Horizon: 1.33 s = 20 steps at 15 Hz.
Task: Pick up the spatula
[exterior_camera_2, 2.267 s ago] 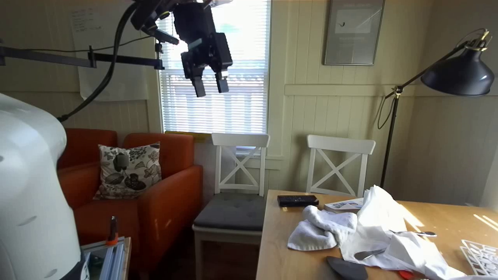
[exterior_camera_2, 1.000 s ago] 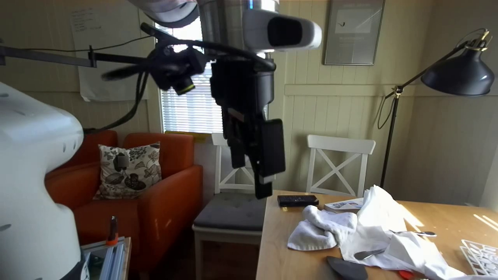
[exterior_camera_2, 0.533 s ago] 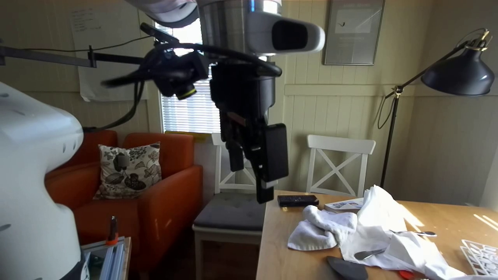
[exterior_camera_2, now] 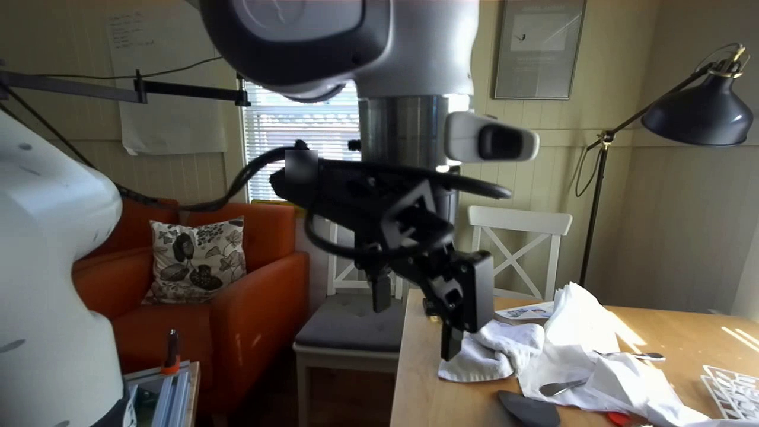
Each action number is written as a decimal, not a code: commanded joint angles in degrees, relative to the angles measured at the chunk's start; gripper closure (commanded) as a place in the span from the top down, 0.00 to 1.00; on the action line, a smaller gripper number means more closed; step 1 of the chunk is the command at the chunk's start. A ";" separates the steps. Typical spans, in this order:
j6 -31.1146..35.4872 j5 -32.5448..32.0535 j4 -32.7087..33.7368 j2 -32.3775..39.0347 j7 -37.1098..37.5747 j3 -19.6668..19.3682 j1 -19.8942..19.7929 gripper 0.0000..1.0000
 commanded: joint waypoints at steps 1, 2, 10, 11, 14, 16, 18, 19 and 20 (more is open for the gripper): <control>4.00 -1.69 3.59 12.11 -6.77 0.63 2.02 1.00; 5.11 -2.28 4.50 15.05 -8.26 1.28 1.93 1.00; 10.30 -6.22 7.71 23.61 -3.00 6.04 -1.90 1.00; 11.22 -7.36 7.20 22.93 -2.04 6.31 -2.23 1.00; 20.40 -5.94 8.39 27.66 -7.20 5.26 -1.56 1.00; 25.15 4.52 10.13 30.53 -15.91 3.37 0.85 1.00; 26.41 13.94 12.10 33.74 -22.94 0.05 5.19 1.00; 26.05 18.40 14.09 36.81 -26.14 1.11 4.87 1.00; 25.27 22.80 15.71 39.16 -29.64 1.44 5.22 1.00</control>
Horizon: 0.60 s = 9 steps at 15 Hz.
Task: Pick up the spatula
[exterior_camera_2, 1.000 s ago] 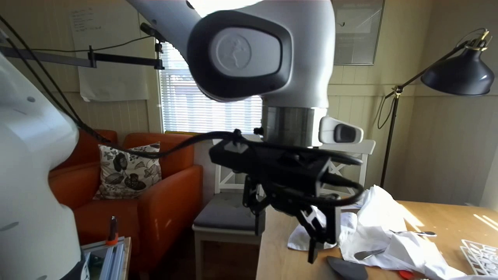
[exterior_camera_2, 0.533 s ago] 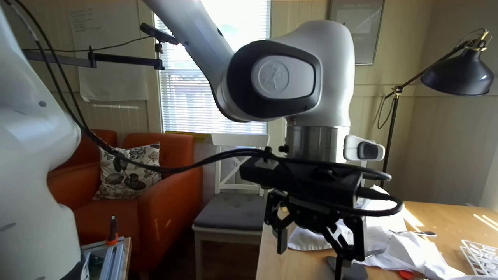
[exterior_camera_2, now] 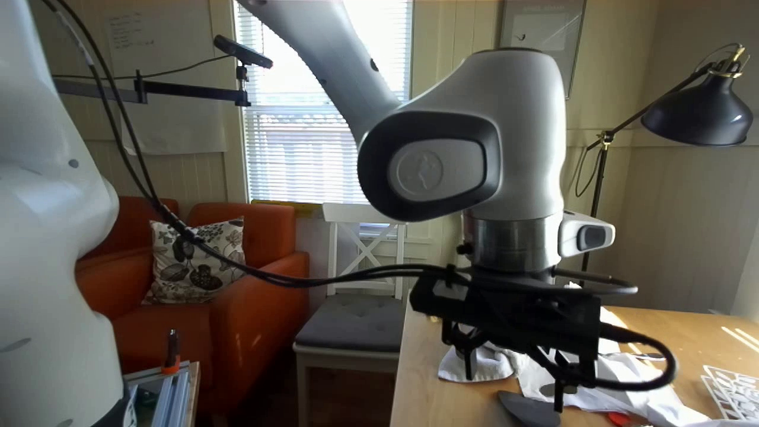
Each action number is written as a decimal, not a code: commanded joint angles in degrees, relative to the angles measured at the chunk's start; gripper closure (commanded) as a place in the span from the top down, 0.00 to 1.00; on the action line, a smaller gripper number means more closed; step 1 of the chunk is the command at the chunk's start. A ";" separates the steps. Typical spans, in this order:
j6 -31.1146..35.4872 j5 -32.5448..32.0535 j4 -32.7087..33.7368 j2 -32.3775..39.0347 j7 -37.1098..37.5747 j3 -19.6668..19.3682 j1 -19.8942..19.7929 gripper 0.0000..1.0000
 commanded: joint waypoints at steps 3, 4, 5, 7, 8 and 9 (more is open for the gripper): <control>-4.49 18.68 12.76 16.10 -17.43 5.68 -3.20 1.00; -5.10 17.13 15.13 18.78 -17.03 6.92 -4.61 1.00; -5.31 14.55 17.29 21.48 -15.38 7.82 -5.72 1.00; -4.40 9.27 20.74 26.07 -10.86 8.55 -6.82 1.00; -4.18 7.62 21.76 27.72 -9.59 8.90 -7.37 1.00; -3.76 5.84 23.00 29.52 -7.94 9.15 -7.60 1.00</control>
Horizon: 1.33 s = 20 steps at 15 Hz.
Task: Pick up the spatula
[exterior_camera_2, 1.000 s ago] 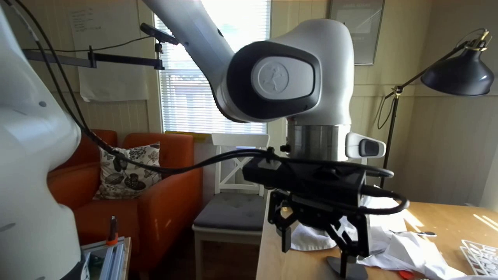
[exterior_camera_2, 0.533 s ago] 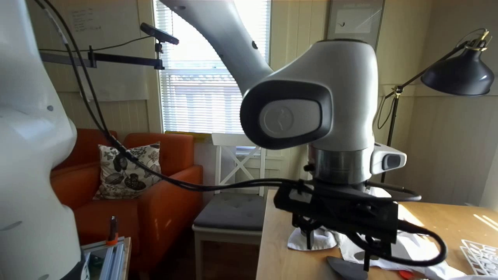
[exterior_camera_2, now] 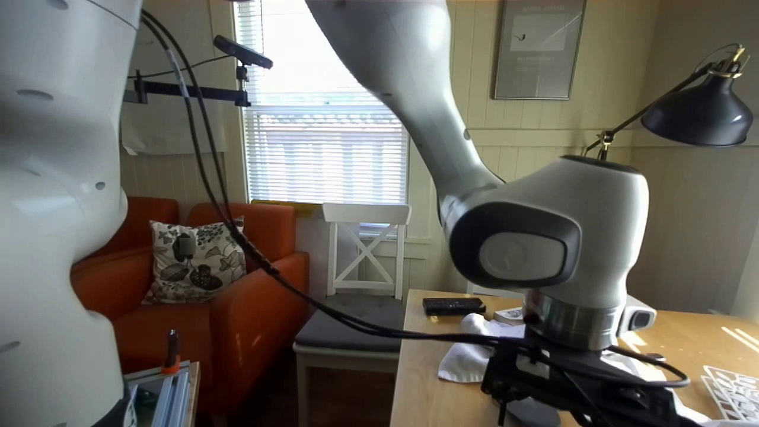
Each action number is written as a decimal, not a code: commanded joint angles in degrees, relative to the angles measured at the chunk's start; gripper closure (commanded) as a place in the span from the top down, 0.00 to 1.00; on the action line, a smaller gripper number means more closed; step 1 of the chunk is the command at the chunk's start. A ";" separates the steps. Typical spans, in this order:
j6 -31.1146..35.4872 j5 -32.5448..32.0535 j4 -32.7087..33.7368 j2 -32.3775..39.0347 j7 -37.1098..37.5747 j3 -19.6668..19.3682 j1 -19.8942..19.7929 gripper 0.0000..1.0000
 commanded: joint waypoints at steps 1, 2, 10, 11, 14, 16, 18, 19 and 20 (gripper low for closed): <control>0.62 -7.36 6.22 7.69 6.94 1.60 -1.91 1.00; 1.40 -8.65 6.55 8.12 8.42 2.05 -2.01 1.00; 8.14 -15.49 3.88 5.63 15.53 4.63 -2.36 0.54; 8.34 -15.92 3.78 5.54 15.90 4.95 -2.52 0.45; 7.89 -17.34 3.51 5.35 16.76 5.42 -2.64 0.25; 7.24 -18.32 2.74 4.60 16.40 5.73 -2.82 0.55; 7.24 -18.61 1.54 3.93 15.48 6.46 -3.25 0.58; 7.18 -18.24 0.58 3.20 14.02 7.48 -4.01 0.63; 7.08 -17.88 -0.29 2.50 12.58 8.40 -4.74 0.71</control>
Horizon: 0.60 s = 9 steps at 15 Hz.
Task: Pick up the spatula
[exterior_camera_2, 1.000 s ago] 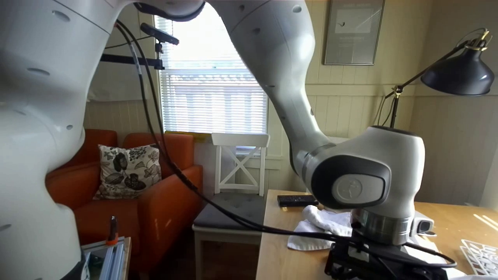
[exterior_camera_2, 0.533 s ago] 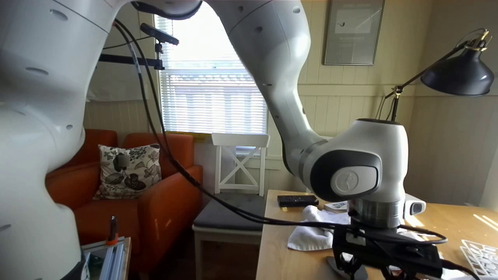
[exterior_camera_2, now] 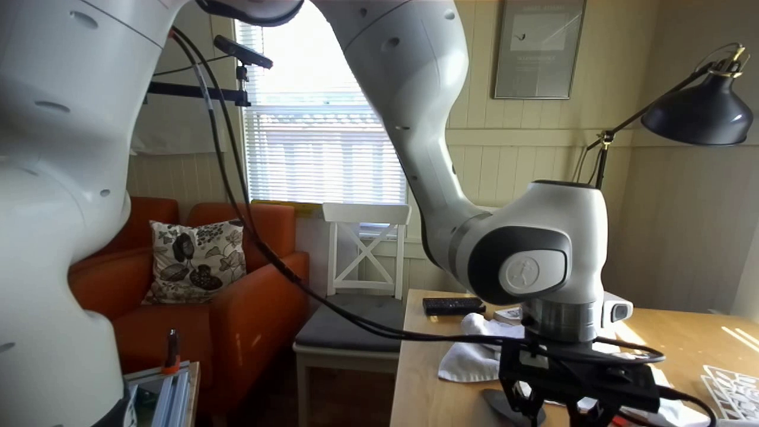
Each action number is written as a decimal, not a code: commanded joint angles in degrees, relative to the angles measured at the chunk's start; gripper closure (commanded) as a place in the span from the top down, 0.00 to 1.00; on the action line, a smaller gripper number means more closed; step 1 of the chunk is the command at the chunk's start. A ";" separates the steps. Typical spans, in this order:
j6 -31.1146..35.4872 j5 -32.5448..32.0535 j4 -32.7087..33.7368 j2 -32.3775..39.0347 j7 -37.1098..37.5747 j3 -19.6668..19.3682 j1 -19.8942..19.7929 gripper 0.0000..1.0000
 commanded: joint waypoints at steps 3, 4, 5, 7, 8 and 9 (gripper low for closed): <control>2.21 -3.40 -6.19 -4.75 1.68 0.80 -1.25 0.91; 3.95 -4.13 -6.77 -5.44 4.21 -0.57 -0.70 0.98; 3.95 -4.50 -7.19 -6.16 4.32 -0.65 -1.20 1.00; 0.91 -5.88 -8.52 -8.11 -0.27 0.29 -3.06 1.00; 0.04 -5.89 -9.06 -8.49 -2.75 1.06 -3.92 1.00; 0.01 -5.96 -9.61 -8.64 -4.33 1.37 -4.13 1.00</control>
